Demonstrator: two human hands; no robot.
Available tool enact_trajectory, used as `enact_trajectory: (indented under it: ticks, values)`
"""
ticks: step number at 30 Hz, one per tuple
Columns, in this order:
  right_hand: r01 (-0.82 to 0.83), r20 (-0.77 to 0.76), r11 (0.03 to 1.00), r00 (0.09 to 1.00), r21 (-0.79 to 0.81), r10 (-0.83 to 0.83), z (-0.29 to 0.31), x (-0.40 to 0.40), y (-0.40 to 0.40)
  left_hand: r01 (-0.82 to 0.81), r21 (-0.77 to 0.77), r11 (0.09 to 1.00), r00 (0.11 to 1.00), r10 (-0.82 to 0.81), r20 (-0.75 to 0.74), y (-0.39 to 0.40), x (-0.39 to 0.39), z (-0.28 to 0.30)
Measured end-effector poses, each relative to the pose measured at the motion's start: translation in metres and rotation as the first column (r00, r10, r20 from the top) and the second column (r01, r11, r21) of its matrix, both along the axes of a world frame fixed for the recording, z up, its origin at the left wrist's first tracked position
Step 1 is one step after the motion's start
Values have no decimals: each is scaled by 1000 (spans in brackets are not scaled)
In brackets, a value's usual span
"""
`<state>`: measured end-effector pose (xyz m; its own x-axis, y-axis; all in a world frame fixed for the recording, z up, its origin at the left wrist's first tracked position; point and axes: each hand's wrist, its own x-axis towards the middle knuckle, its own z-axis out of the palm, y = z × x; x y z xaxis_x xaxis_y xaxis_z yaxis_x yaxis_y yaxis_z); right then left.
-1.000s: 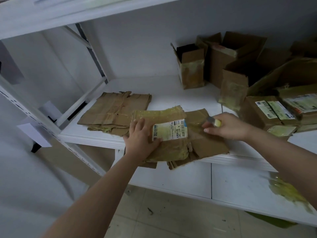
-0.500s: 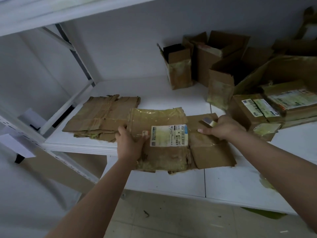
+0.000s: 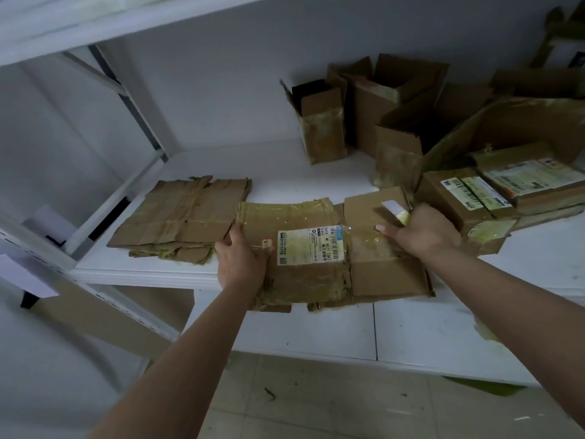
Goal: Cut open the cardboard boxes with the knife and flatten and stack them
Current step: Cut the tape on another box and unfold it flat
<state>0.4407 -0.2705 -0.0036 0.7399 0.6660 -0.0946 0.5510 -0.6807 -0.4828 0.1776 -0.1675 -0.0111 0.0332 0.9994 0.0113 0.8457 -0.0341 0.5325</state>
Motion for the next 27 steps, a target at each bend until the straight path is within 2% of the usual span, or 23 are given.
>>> enact_trajectory:
  ticks: [2, 4, 6, 8, 11, 13, 15, 18, 22, 27]
  values:
    - [-42, 92, 999, 995, -7, 42, 5, 0, -1, 0, 2, 1000, 996, 1, -84, 0, -1, -2]
    - [-105, 168, 993, 981, 58, 94, 11, 0, -2, 30, 76, 997, 968, -10, -251, -3, 0, 0]
    - [-192, 239, 973, 958, 126, 158, 17, -3, -4, 148, 170, 974, 924, -75, -375, -5, 5, 5]
    - [-322, 301, 936, 915, 142, 269, 17, -9, -2, 353, 202, 914, 870, -241, -430, -7, 15, 11]
    - [-589, 338, 808, 762, 8, 552, 6, -21, 5, 630, 128, 766, 713, -504, -487, -10, 35, 12]
    - [-695, 320, 707, 646, -126, 692, -10, -26, 9, 711, 36, 703, 612, -592, -525, -10, 45, 2]
    - [-702, 318, 667, 591, -249, 741, -25, -29, 10, 724, -43, 688, 551, -615, -563, -9, 49, -13]
    - [-670, 288, 663, 597, -334, 748, -39, -31, 13, 708, -92, 700, 554, -632, -542, -8, 48, -33]
    - [-677, 189, 640, 618, -364, 763, -43, -30, 19, 695, -89, 714, 586, -634, -505, -7, 48, -43]
    - [-672, 174, 623, 612, -401, 772, -48, -29, 24, 673, -98, 733, 594, -615, -519, -7, 49, -44]
